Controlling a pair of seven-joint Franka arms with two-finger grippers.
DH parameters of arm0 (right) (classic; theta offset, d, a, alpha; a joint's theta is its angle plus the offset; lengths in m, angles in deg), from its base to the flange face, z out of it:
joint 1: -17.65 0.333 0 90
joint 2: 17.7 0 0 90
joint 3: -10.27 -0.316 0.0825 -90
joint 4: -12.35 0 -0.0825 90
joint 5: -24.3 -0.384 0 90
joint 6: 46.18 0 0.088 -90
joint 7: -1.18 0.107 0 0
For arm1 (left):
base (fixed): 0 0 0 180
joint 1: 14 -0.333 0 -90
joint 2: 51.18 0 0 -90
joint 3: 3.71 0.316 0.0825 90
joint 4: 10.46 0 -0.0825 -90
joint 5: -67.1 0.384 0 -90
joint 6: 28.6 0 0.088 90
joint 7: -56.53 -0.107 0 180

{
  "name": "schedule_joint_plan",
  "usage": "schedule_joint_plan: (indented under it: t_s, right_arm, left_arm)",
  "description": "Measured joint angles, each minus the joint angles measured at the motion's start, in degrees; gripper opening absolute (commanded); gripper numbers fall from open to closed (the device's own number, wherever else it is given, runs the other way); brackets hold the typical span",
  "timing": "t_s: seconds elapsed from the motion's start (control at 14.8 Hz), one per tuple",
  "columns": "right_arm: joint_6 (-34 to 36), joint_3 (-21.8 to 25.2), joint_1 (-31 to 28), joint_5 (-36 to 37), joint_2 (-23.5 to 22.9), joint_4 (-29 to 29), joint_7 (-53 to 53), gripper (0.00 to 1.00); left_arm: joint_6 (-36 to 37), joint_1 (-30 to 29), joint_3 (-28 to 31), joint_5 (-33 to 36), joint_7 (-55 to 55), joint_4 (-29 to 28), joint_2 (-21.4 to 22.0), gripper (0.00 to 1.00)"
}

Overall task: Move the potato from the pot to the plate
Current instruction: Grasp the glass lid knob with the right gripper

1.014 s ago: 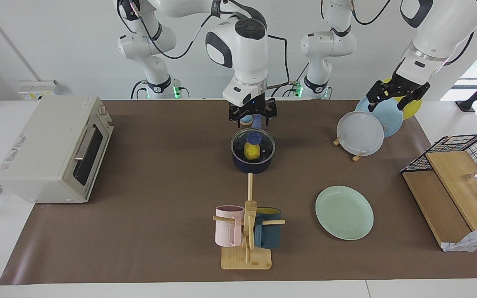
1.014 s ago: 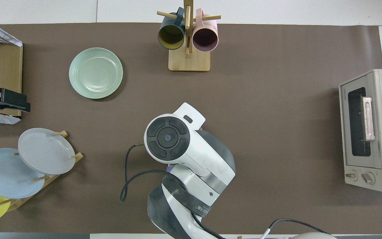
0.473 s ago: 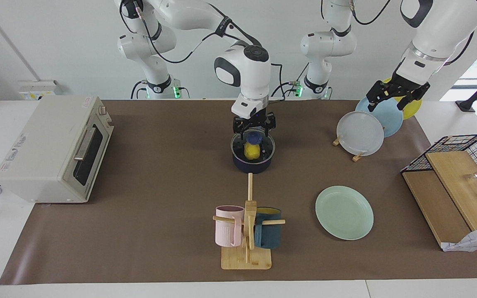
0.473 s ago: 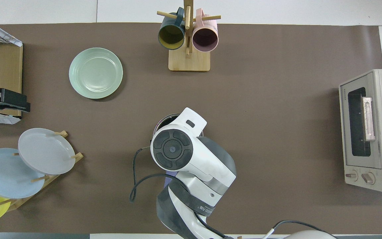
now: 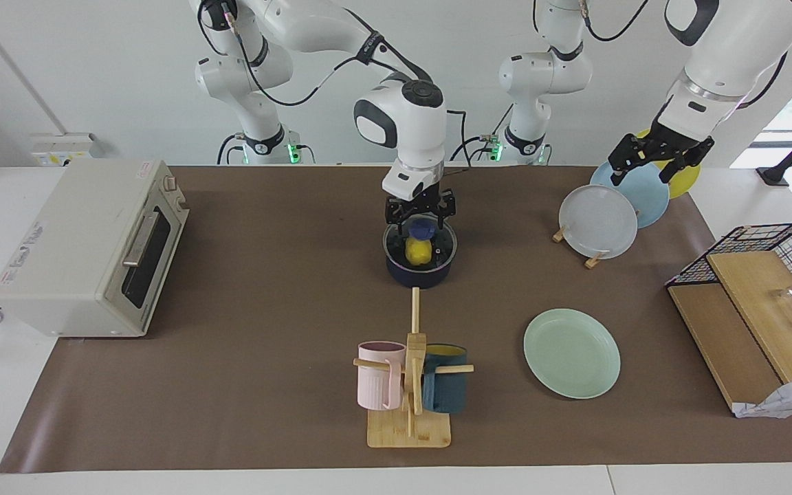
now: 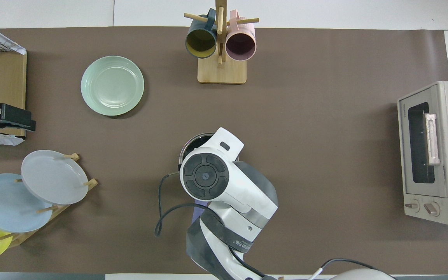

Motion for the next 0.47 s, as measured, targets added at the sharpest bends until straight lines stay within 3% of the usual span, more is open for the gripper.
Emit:
schedule_joint_plan:
  t_s: [0.2,0.41,0.47]
  right_arm:
    - [-0.12,0.0,0.0,0.0,0.0,0.0,-0.01,0.72]
    - [-0.15,0.0,-0.01,0.01,0.0,0.02,-0.05,0.36]
    - [-0.17,-0.02,-0.01,0.01,0.01,0.12,-0.05,0.34]
  left_arm:
    - [0.0,0.0,0.0,0.0,0.0,0.0,0.0,1.0]
    - [0.0,0.0,0.0,0.0,0.0,0.0,0.0,1.0]
    - [0.0,0.0,0.0,0.0,0.0,0.0,0.0,1.0]
